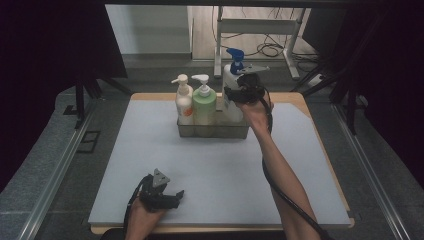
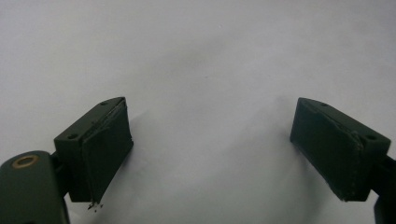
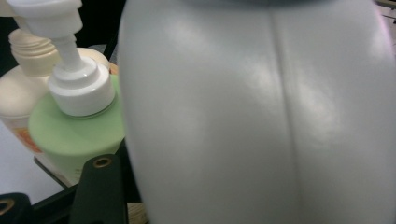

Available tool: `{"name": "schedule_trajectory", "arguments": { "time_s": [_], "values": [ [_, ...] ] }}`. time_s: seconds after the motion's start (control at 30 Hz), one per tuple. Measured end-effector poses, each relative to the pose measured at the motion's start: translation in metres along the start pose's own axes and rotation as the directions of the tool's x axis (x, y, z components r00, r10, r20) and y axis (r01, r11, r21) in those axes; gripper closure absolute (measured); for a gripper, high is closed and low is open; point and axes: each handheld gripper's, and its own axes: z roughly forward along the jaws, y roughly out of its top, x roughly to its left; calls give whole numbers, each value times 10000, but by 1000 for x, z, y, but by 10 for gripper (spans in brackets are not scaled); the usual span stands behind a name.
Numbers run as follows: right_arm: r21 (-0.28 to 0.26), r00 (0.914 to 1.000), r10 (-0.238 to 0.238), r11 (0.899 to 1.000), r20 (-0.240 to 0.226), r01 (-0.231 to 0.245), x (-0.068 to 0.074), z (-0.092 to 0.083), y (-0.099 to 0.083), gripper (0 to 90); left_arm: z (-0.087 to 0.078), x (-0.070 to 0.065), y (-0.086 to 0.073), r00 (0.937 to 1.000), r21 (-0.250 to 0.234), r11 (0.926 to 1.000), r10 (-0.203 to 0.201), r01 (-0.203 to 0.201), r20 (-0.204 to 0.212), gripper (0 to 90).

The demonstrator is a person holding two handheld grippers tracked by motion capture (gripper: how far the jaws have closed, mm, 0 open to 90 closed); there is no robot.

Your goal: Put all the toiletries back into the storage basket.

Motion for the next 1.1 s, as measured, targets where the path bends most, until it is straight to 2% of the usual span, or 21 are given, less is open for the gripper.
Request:
{"name": "schedule_trajectory", "arguments": {
  "time_s": [0.47, 1.1],
  "values": [
    [237, 9999, 39, 9997, 98, -41, -1, 20, -14, 379, -1, 0, 0, 10000, 91, 9999, 57, -57, 18, 119],
    [950, 9989, 408, 9947, -232, -384, -2, 35, -36, 379, -1, 0, 0, 10000, 81, 10000, 54, -54, 15, 119]
  ]
}}
